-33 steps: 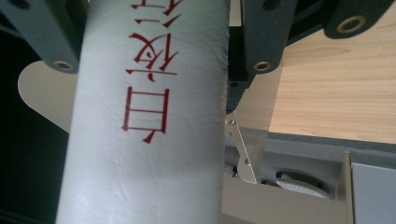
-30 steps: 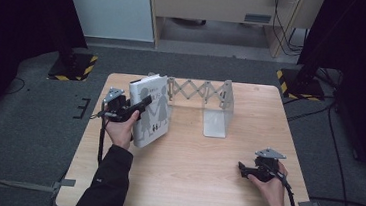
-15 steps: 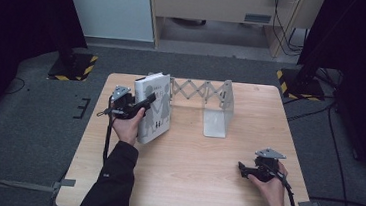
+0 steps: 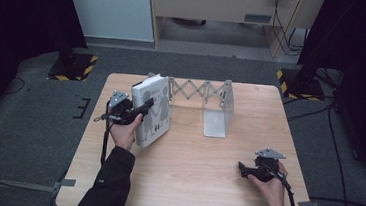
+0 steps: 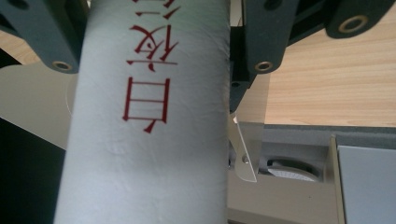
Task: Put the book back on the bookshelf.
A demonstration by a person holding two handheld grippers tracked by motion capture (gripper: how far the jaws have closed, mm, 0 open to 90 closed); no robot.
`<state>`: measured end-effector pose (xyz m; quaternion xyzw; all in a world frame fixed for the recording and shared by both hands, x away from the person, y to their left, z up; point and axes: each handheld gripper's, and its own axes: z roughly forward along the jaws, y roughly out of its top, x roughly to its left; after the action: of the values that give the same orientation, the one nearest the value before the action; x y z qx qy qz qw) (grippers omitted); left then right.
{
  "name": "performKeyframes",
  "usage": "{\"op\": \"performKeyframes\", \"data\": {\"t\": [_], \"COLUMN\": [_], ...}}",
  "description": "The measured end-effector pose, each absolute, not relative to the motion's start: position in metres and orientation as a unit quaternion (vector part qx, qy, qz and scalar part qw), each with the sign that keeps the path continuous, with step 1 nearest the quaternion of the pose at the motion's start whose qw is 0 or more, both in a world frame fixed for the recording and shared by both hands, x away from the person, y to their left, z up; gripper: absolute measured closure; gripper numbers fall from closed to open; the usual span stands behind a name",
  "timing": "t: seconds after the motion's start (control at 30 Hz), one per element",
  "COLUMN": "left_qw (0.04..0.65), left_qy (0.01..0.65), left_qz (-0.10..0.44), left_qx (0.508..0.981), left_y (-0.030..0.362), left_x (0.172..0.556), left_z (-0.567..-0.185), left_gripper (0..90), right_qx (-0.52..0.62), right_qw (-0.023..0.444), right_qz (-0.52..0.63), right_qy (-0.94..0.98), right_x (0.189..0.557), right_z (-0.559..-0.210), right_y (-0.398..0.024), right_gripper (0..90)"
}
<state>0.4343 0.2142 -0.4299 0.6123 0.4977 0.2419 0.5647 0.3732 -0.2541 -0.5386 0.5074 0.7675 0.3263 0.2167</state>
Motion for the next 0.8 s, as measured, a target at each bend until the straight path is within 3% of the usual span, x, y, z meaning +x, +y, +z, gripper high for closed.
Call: {"op": "performKeyframes", "data": {"t": [0.8], "left_qw": [0.541], "left_qy": [0.497], "left_qz": [0.252], "left_qx": [0.630], "left_y": [0.219], "left_x": [0.385], "left_z": [-0.448], "left_gripper": [51.0], "right_qx": [0.509], "right_qw": [0.216], "right_qz": [0.327], "right_qy": [0.767], "right_x": [0.373], "right_z": [-0.539], "right_y": [-0.254], "right_gripper": [9.3]}}
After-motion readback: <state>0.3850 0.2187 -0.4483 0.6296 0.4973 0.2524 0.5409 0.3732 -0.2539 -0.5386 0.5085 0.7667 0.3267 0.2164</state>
